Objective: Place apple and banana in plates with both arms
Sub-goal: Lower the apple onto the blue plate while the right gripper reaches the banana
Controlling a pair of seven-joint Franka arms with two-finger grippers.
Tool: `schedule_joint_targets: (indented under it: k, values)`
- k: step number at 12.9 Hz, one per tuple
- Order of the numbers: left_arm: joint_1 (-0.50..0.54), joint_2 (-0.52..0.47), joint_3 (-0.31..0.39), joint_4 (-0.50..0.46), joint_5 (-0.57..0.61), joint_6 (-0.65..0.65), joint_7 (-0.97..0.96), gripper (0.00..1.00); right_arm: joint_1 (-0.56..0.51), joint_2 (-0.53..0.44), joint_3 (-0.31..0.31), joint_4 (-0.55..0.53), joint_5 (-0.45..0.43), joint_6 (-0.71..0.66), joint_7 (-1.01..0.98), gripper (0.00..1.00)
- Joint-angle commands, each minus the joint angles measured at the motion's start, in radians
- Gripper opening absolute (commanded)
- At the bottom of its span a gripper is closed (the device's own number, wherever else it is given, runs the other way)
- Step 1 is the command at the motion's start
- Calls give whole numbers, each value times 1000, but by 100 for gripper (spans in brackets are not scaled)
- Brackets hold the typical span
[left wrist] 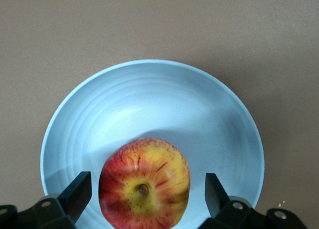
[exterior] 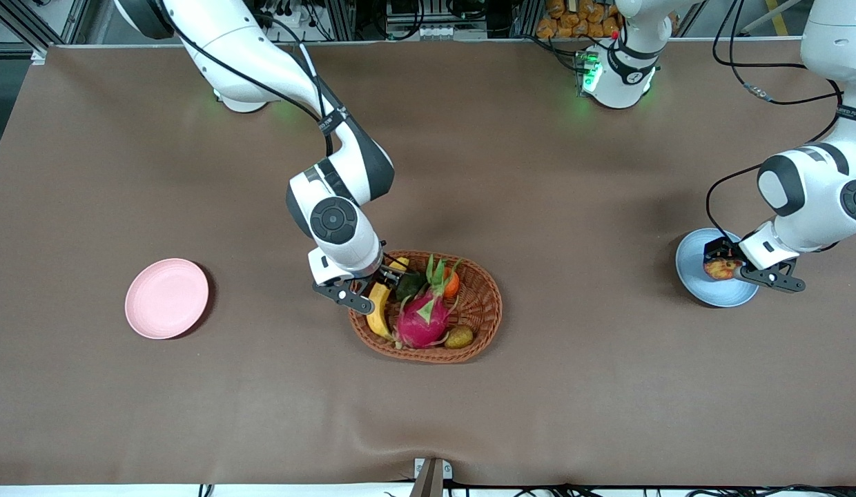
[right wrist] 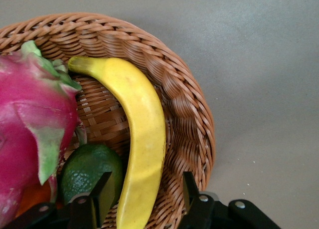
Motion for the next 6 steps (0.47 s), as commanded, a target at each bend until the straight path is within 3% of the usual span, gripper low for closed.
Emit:
schedule_joint_targets:
  k: [1,2,4,6]
  values:
    - [1,-27,-21,26,7,-8,11,100,-8,37,7,38,-5,14,42,64]
    - [1,-39,-49,78,6,-77,7,100,-6,39,9,38,-5,14,45,64]
    - [-2,-36,-80,242,3,-291,1,100,-6,47,9,38,-5,14,52,53]
    - [-8,-28,-101,362,10,-410,-32,100,-2,56,9,37,-5,41,77,53]
